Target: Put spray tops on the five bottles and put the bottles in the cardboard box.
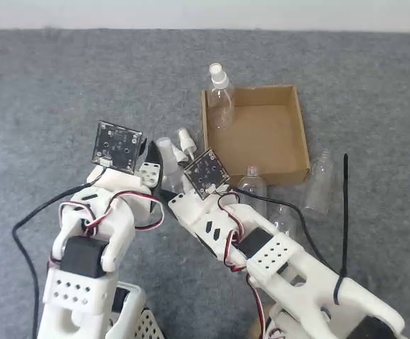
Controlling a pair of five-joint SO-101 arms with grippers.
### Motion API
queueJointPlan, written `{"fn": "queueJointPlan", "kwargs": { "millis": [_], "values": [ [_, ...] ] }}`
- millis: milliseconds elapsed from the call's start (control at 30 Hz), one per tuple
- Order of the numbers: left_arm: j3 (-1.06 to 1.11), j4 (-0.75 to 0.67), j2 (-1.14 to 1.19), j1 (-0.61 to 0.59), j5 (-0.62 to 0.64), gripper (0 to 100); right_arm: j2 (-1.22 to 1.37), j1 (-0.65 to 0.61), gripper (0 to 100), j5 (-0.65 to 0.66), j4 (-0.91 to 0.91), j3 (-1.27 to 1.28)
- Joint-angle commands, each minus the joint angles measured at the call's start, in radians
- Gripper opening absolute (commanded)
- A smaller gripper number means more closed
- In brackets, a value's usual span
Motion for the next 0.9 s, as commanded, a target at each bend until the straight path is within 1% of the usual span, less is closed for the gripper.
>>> {"fn": "queueJointPlan", "kwargs": {
  "millis": [0, 133, 200, 267, 400, 500, 567, 733, 867],
  "values": [
    [-0.102, 0.038, 0.002, -0.006, -0.008, 3, -0.050, 0.019, 0.6, -0.008, -0.016, -0.029],
    [-0.205, 0.152, -0.003, -0.072, -0.008, 3, -0.050, 0.021, 0.6, -0.006, -0.015, -0.032],
    [-0.208, 0.193, -0.003, -0.107, -0.009, 3, -0.051, 0.035, 0.6, -0.006, 0.004, -0.044],
    [-0.179, 0.195, -0.003, -0.140, -0.009, 3, -0.071, 0.058, 0.6, -0.006, 0.076, -0.084],
    [-0.071, 0.114, -0.003, -0.158, -0.009, 3, -0.199, 0.124, 0.6, -0.014, 0.271, -0.187],
    [0.021, 0.034, -0.003, -0.146, -0.009, 3, -0.275, 0.171, 0.6, -0.009, 0.383, -0.272],
    [0.062, 0.005, -0.003, -0.121, -0.009, 5, -0.283, 0.200, 0.6, -0.008, 0.433, -0.341],
    [0.093, 0.014, -0.005, -0.020, -0.006, 15, -0.206, 0.245, 0.6, -0.008, 0.515, -0.532],
    [0.107, 0.015, -0.005, 0.018, -0.003, 18, -0.082, 0.243, 0.6, -0.008, 0.562, -0.658]
  ]
}}
